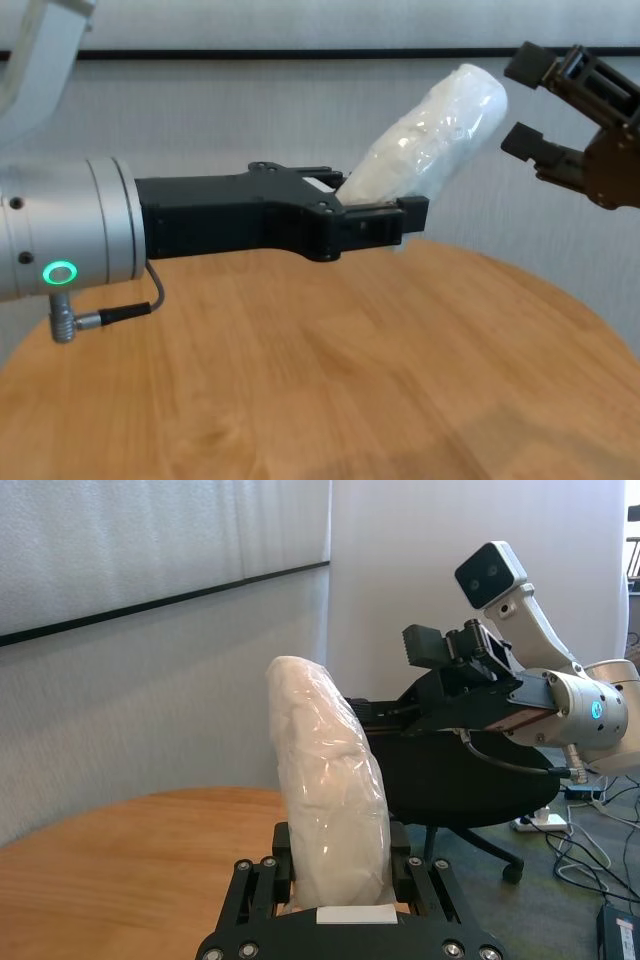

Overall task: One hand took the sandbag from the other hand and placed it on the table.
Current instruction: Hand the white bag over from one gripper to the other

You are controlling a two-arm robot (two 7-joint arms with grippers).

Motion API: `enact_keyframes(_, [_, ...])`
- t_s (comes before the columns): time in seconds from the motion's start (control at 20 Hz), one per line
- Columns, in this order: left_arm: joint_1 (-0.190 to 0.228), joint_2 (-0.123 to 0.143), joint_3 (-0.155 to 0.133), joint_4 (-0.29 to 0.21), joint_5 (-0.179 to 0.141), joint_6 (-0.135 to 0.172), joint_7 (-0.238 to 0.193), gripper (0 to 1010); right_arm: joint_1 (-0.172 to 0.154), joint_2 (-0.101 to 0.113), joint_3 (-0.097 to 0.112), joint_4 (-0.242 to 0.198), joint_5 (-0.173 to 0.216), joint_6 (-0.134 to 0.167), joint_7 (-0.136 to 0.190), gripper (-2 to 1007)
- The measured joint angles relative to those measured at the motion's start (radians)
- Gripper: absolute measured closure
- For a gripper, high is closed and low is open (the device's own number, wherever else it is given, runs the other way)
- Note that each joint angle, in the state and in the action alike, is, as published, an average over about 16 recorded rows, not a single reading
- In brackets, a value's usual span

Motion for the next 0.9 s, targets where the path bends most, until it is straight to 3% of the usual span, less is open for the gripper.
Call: enact_keyframes(0.9, [0.0, 0.0, 0.0, 0.0, 0.0, 0.0, 0.0, 430, 0.041, -0.026, -0.071, 0.034, 0.041, 0.011, -0.039, 2])
